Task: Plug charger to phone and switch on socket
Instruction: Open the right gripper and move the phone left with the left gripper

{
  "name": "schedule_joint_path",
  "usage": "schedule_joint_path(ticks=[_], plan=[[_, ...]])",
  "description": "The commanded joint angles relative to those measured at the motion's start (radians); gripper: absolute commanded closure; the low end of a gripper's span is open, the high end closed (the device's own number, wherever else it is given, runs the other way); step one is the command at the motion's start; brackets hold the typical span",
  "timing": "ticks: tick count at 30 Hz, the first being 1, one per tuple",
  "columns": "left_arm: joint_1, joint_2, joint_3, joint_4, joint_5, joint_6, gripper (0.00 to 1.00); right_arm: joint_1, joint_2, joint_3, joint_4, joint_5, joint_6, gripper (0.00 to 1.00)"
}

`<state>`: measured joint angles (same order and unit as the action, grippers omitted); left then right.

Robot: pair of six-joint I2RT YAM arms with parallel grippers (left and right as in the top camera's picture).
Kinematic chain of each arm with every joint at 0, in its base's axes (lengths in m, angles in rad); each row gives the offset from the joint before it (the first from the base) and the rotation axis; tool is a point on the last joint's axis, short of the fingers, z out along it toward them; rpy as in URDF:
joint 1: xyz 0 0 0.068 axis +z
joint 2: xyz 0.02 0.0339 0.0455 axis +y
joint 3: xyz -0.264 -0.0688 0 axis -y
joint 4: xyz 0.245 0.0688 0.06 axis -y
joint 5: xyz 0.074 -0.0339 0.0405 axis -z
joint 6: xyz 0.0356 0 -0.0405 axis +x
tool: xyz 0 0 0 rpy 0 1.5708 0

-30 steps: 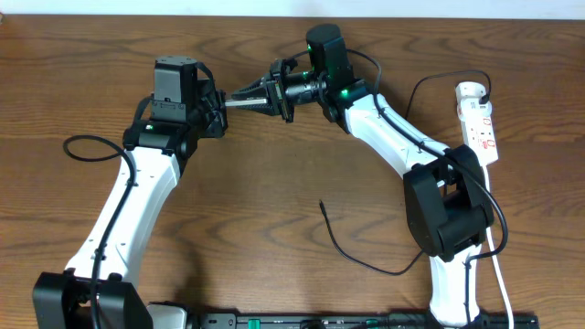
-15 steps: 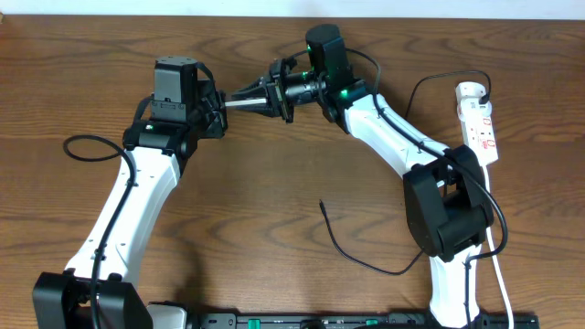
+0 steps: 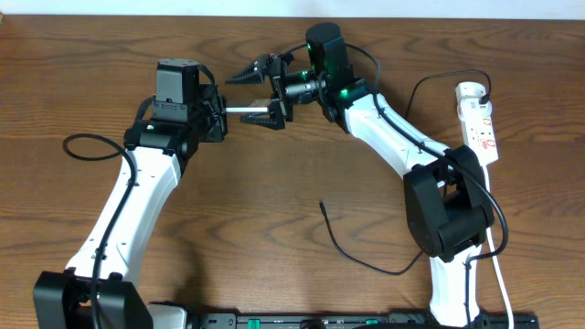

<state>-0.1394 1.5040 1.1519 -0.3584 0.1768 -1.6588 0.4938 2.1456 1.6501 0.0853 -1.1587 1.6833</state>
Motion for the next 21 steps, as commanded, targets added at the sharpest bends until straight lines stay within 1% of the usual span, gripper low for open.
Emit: schedule_joint_path(ticks=[1, 4, 15, 21], plan=[[-0.002, 0.005, -0.005, 0.005, -0.002, 0.017, 0.93, 0.002, -0.019, 0.023, 0.002, -0.011, -0.017, 0.08], [-0.002, 0.005, -0.005, 0.005, -0.002, 0.02, 0.93, 0.0, -0.019, 0.023, 0.002, -0.01, -0.03, 0.01], [-0.001, -0.002, -0.005, 0.01, 0.041, 0.038, 0.93, -0.031, -0.019, 0.023, 0.002, -0.01, -0.128, 0.01], [-0.001, -0.022, -0.004, 0.056, 0.094, 0.055, 0.93, -0.056, -0.019, 0.023, 0.001, -0.011, -0.209, 0.01]])
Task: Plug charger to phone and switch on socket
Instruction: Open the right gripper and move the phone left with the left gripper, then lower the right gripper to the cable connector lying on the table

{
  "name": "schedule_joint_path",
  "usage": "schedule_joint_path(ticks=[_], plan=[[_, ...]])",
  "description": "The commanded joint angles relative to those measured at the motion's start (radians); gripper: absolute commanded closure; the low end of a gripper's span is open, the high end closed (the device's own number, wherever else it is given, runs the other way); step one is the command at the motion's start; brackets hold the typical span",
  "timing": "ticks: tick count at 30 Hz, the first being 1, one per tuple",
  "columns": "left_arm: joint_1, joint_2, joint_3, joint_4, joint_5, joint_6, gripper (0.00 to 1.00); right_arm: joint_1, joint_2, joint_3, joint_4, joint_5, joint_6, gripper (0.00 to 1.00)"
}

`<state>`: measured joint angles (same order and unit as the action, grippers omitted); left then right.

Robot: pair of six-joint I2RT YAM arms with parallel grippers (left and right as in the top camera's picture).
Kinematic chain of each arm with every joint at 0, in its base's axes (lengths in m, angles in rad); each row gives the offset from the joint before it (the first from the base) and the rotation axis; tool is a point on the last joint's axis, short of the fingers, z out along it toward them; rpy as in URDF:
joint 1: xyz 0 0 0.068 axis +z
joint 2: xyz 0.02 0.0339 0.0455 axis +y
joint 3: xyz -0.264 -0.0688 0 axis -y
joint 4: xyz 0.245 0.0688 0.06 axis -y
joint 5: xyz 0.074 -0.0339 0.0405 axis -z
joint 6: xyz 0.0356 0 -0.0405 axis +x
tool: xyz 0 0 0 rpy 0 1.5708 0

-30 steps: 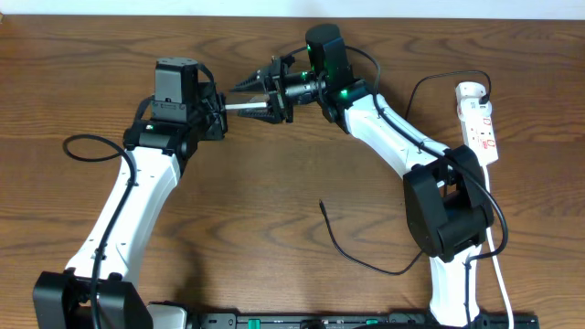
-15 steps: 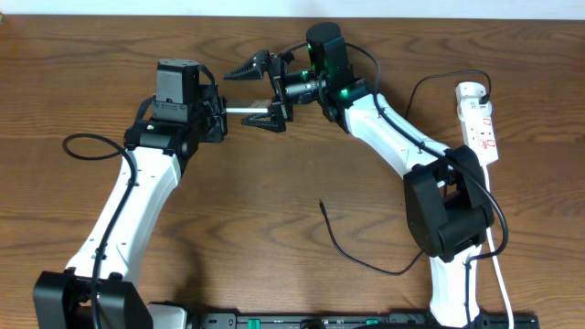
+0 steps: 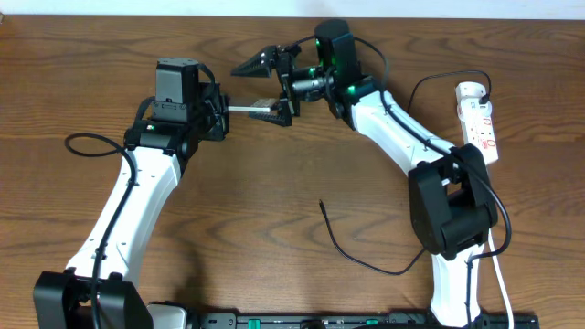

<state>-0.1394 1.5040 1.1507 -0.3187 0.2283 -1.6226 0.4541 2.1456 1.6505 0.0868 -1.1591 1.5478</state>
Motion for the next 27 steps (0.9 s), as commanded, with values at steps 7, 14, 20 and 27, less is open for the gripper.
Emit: schedule_joint_path(ticks=[7, 14, 20, 27], plan=[[-0.001, -0.099, -0.003, 0.026, 0.052, 0.099, 0.93, -0.058, -0.019, 0.023, 0.0, -0.011, -0.154, 0.01], [-0.001, -0.239, -0.003, 0.027, 0.097, 0.346, 0.93, -0.101, -0.019, 0.023, -0.01, -0.02, -0.365, 0.01], [-0.001, -0.32, -0.003, 0.061, 0.282, 0.574, 0.93, -0.122, -0.019, 0.023, -0.088, -0.035, -0.61, 0.01], [0.057, -0.322, -0.003, 0.188, 0.656, 0.639, 0.93, -0.13, -0.019, 0.023, -0.29, 0.004, -0.918, 0.01]])
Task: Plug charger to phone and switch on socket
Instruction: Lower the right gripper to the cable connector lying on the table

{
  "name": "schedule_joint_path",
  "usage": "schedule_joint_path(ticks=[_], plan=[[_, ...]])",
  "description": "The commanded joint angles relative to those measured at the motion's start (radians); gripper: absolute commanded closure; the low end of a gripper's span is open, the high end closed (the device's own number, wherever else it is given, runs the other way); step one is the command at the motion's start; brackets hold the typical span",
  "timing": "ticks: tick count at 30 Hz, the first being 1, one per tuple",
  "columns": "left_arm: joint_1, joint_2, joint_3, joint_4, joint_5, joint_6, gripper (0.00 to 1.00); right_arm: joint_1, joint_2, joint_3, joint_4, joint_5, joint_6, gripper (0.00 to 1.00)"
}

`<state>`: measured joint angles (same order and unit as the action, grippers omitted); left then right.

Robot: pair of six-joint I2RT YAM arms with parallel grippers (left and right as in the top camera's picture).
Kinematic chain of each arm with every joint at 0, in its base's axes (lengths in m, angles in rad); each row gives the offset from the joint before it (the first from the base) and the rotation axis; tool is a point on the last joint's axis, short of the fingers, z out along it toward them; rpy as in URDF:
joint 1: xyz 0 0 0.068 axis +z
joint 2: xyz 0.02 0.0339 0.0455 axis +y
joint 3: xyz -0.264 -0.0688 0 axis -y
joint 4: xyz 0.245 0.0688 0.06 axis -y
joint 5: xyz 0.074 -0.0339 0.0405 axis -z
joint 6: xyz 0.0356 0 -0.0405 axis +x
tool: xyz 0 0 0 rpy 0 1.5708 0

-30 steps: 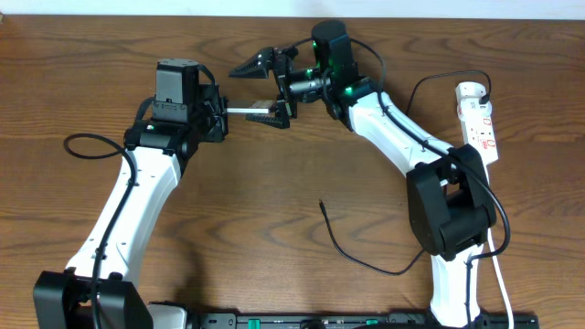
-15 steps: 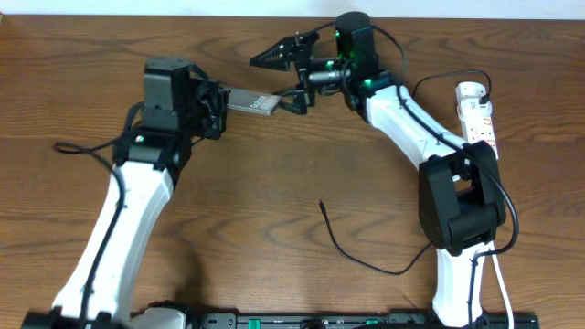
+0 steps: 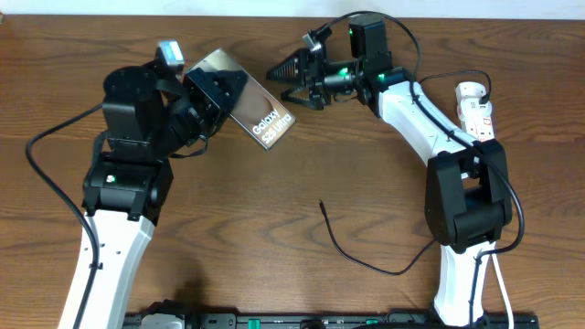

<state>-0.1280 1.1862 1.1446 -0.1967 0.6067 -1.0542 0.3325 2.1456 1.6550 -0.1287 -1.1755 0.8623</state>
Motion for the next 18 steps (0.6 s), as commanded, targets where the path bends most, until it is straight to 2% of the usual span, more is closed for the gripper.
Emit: schedule_joint_path(ticks=[1, 2, 7, 14, 18], plan=[[0.063, 0.004, 0.003, 0.089, 0.332, 0.07, 0.93, -0.009, -0.019, 0.019, -0.121, 0.051, -0.269, 0.01], [0.097, 0.02, 0.003, 0.119, 0.422, 0.07, 0.93, -0.011, -0.019, 0.02, -0.208, 0.116, -0.341, 0.01], [0.172, 0.07, 0.003, 0.129, 0.587, 0.071, 0.93, -0.012, -0.029, 0.05, -0.445, 0.342, -0.507, 0.01], [0.193, 0.155, 0.003, 0.128, 0.667, 0.141, 0.93, -0.011, -0.079, 0.178, -0.754, 0.664, -0.642, 0.01], [0.193, 0.217, 0.003, 0.128, 0.705, 0.248, 0.93, -0.009, -0.112, 0.276, -0.948, 0.934, -0.668, 0.01]])
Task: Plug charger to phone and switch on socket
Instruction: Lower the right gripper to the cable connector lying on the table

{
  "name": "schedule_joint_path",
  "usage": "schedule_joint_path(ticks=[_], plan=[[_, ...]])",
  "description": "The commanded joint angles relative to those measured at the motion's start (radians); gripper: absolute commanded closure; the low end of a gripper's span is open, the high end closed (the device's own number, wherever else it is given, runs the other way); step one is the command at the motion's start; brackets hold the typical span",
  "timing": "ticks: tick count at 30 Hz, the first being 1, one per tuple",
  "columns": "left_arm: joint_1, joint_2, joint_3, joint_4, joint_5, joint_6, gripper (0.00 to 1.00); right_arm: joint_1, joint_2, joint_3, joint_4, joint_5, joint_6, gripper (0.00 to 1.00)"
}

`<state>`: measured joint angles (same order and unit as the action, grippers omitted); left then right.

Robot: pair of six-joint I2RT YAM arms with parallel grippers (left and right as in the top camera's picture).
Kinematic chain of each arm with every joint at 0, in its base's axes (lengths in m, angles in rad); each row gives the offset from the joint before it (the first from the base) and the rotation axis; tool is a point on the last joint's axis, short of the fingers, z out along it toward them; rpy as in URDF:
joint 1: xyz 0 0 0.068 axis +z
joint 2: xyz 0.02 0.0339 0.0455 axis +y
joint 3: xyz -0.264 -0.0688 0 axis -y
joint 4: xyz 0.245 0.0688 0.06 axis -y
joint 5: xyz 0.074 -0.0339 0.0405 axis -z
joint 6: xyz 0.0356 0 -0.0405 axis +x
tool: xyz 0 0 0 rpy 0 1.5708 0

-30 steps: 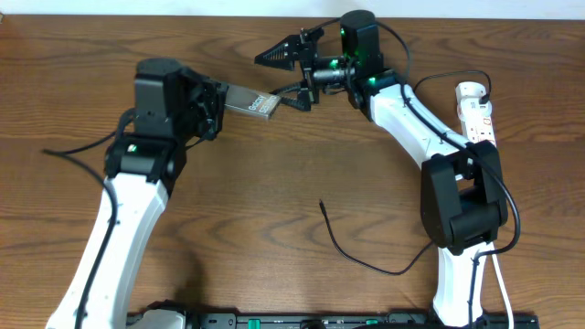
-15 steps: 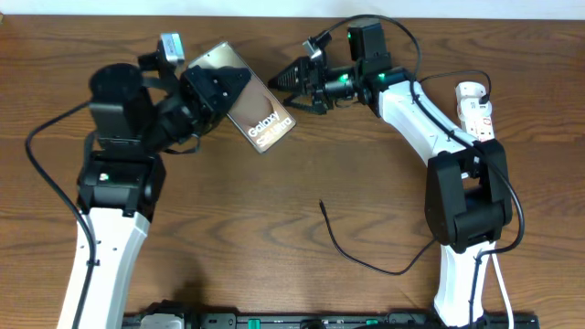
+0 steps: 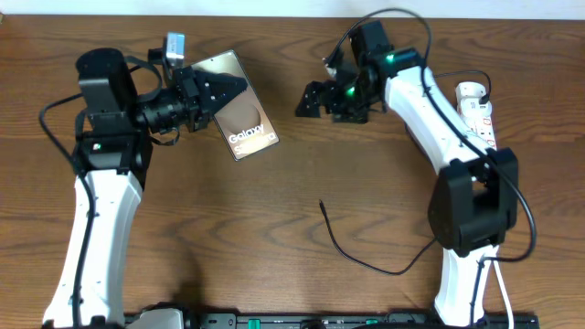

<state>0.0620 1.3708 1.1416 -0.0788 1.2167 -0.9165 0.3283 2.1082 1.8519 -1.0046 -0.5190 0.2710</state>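
Note:
The gold Galaxy phone (image 3: 245, 114) shows its back to the overhead view at the upper left of centre. My left gripper (image 3: 218, 91) is at its upper left corner and looks shut on that edge. My right gripper (image 3: 313, 99) hangs to the right of the phone, a hand's width away, fingers apart and empty. The black charger cable lies on the table with its free plug end (image 3: 322, 204) near the centre, untouched. The white socket strip (image 3: 478, 119) with red switches lies at the far right edge.
The cable loops (image 3: 388, 270) toward the right arm's base (image 3: 466, 215). Another black lead (image 3: 425, 87) runs into the top of the socket strip. The wooden table (image 3: 274, 274) stretches bare below the phone.
My left arm has drawn back to the left, and the phone has moved with it, slightly lower and left. My right gripper has shifted right and down, away from the phone.
At first the phone was edge-on at the top centre, my left gripper on one end and my open right gripper around the other. Then my left gripper alone held it, gold back up. Now both arms stand farther apart.

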Motion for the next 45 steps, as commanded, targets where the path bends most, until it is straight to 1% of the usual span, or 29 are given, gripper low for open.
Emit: schedule_joint_path(ticks=[1, 4, 7, 10, 12, 18, 21, 25, 30, 32, 39, 42, 45], plan=[[0.003, 0.05, 0.006, 0.01, 0.112, 0.144, 0.93, -0.005, -0.085, 0.09, -0.101, 0.31, -0.087, 0.01], [0.003, 0.105, 0.006, 0.008, 0.143, 0.25, 0.93, -0.005, -0.105, 0.097, -0.161, 0.367, -0.098, 0.01], [0.003, 0.172, 0.005, -0.007, 0.147, 0.307, 0.93, -0.005, -0.109, 0.097, -0.239, 0.418, -0.11, 0.04], [0.003, 0.257, 0.005, -0.021, 0.169, 0.381, 0.93, -0.004, -0.108, 0.087, -0.315, 0.447, -0.125, 0.08], [0.003, 0.316, 0.005, -0.02, 0.198, 0.417, 0.93, 0.001, -0.108, 0.082, -0.365, 0.451, -0.137, 0.12], [0.003, 0.48, 0.005, -0.011, 0.291, 0.553, 0.93, 0.045, -0.108, 0.058, -0.449, 0.483, -0.137, 0.18], [0.003, 0.527, 0.005, -0.005, 0.292, 0.562, 0.93, 0.079, -0.108, 0.026, -0.446, 0.483, -0.137, 0.18], [0.003, 0.552, 0.005, 0.006, 0.291, 0.562, 0.93, 0.123, -0.108, -0.052, -0.401, 0.483, -0.119, 0.19], [0.005, 0.553, 0.005, 0.021, 0.286, 0.561, 0.93, 0.174, -0.108, -0.169, -0.321, 0.457, -0.101, 0.14], [0.008, 0.553, 0.005, 0.021, 0.282, 0.56, 0.93, 0.185, -0.108, -0.215, -0.297, 0.431, -0.1, 0.13], [0.014, 0.553, 0.005, 0.021, 0.265, 0.561, 0.93, 0.22, -0.108, -0.34, -0.226, 0.338, -0.08, 0.17], [0.014, 0.553, 0.005, 0.021, 0.256, 0.562, 0.93, 0.246, -0.108, -0.372, -0.211, 0.332, -0.053, 0.19], [0.014, 0.553, 0.005, 0.021, 0.256, 0.562, 0.93, 0.273, -0.108, -0.404, -0.185, 0.328, -0.039, 0.19]])
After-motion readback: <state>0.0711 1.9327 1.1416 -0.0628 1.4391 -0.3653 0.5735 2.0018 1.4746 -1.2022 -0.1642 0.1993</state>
